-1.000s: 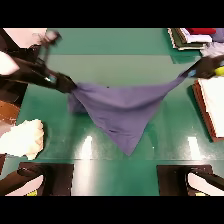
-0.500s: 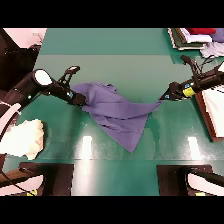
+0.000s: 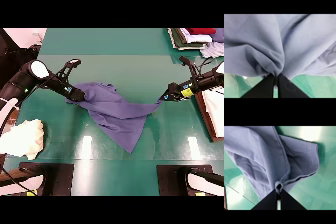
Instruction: Fold the shirts.
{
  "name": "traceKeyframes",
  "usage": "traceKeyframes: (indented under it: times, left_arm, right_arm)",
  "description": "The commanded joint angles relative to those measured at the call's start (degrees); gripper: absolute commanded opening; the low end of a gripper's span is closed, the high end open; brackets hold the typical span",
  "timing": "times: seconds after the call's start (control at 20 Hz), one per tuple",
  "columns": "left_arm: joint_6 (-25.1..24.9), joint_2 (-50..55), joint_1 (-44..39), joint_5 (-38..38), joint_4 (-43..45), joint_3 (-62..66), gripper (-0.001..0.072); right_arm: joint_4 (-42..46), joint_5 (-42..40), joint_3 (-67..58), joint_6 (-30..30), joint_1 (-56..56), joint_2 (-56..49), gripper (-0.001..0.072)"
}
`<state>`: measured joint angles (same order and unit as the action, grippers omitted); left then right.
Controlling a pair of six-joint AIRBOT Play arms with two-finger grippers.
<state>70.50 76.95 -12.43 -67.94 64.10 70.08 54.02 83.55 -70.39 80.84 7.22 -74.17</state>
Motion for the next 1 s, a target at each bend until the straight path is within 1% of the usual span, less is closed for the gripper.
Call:
traceKeyframes:
  times: [0.0, 0.05, 0.15, 0.3, 0.35, 0.45, 0.5, 0.55, 0.7, 0.75, 0.85, 0.95]
  left_arm:
    - [-0.9, 0.1, 0.0, 2.3, 0.1, 0.2, 0.0056]
    - [-1.2, 0.1, 0.0, 3.0, -1.6, 0.2, 0.0063]
    - [-4.2, 0.1, 0.0, 3.3, -5.6, 0.2, 0.0063]
    - [-4.5, 0.1, -0.1, 7.9, -9.7, 0.2, 0.0063]
    - [-4.4, 0.1, -0.1, 10.1, -10.1, 0.2, 0.0063]
    - [-4.5, 0.1, -0.1, 12.0, -10.5, 0.2, 0.0072]
    - [-4.0, 0.1, -0.1, 12.4, -10.9, 0.2, 0.0545]
    - [-0.9, 0.2, -0.1, 12.4, -10.9, 0.2, 0.0720]
    - [-0.4, 0.1, 0.2, 14.2, -9.7, 0.6, 0.0720]
    - [-0.4, 0.0, 1.2, 13.9, -9.2, 1.6, 0.0709]
    - [1.8, -0.2, 5.1, 13.5, -8.7, 4.6, 0.0709]
    - [4.3, -0.1, 10.9, 13.9, -8.7, 5.9, 0.0709]
  right_arm:
    - [0.0, -0.1, 0.0, 0.0, 0.1, 0.0, 0.0018]
    - [-0.1, -0.2, 0.0, 0.0, 0.1, 0.0, 0.0018]
    - [-0.5, -0.2, 0.0, 0.0, 0.1, 0.0, 0.0018]
    - [-0.5, -0.6, 0.0, 0.0, 0.1, 0.0, 0.0018]
    - [-0.5, -0.5, 0.0, 0.0, 0.1, 0.0, 0.0018]
    - [-0.5, -0.5, 0.0, 0.0, 0.1, 0.0, 0.0017]
    - [-0.5, -0.4, 0.0, 0.0, 0.1, 0.0, 0.0018]
    - [-0.5, -0.5, 0.0, 0.0, 0.1, 0.0, 0.0018]
    - [-0.5, -0.5, 0.0, 0.0, 0.1, 0.0, 0.0018]
    - [-0.5, -0.3, 0.0, 0.0, 0.1, 0.0, 0.0018]
    - [-0.5, 0.2, 0.0, 0.0, 0.1, 0.0, 0.0018]
    - [-0.5, 0.5, 0.0, 0.0, 0.1, 0.0, 0.0018]
